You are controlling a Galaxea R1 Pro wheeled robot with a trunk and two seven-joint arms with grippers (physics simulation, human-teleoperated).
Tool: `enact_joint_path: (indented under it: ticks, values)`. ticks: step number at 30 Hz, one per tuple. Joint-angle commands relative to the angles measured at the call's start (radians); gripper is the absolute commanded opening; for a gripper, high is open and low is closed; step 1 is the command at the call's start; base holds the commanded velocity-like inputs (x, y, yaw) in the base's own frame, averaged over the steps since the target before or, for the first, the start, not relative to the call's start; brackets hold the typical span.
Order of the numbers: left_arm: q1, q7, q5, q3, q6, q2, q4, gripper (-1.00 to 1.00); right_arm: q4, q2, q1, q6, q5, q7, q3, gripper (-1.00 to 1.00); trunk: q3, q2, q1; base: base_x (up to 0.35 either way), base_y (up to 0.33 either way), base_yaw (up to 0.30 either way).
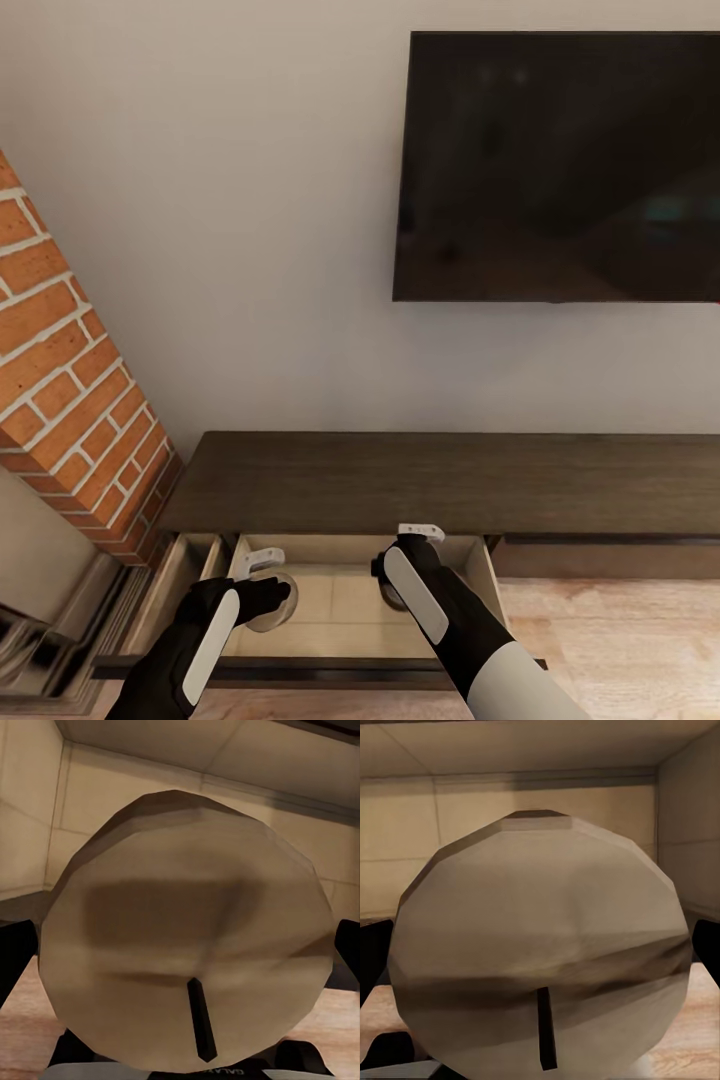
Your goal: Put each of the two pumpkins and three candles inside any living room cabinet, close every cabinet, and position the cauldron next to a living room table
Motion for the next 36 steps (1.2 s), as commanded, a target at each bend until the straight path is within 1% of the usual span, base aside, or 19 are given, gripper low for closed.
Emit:
enact_joint_path:
  ticks: [1, 9, 17, 24, 30, 36]
  values:
    - [0.000, 0.003, -0.002, 0.000, 0.000, 0.000, 0.000, -1.00, 0.001, 0.000, 0.000, 0.002, 0.000, -0.001, 0.000, -1.00, -0.003, -0.007, 0.004, 0.000, 0.000, 0.000]
    - [0.000, 0.002, -0.001, 0.000, -0.001, -0.001, -0.002, -1.00, 0.023, 0.000, 0.000, 0.004, -0.002, 0.001, 0.000, -1.00, -0.028, -0.063, 0.034, 0.000, 0.000, 0.000]
    - [-0.015, 0.007, 0.001, 0.000, -0.010, -0.001, 0.008, -1.00, 0.048, 0.000, 0.001, -0.018, -0.006, 0.035, -0.001, -1.00, -0.053, -0.119, 0.065, 0.000, 0.000, 0.000]
    - [-0.017, 0.006, -0.005, -0.001, -0.016, -0.020, 0.016, -1.00, 0.059, 0.000, 0.001, -0.040, -0.006, 0.038, -0.001, -1.00, -0.075, -0.168, 0.092, 0.000, 0.000, 0.000]
    - [-0.017, 0.006, -0.006, -0.003, -0.016, -0.026, 0.017, -1.00, 0.061, 0.000, 0.001, -0.085, -0.006, 0.039, 0.000, -1.00, -0.094, -0.210, 0.115, 0.000, 0.000, 0.000]
    - [-0.017, 0.006, -0.008, -0.003, -0.016, -0.028, 0.017, -1.00, 0.065, 0.000, 0.001, -0.096, -0.006, 0.044, 0.001, -1.00, -0.113, -0.252, 0.138, 0.000, 0.000, 0.000]
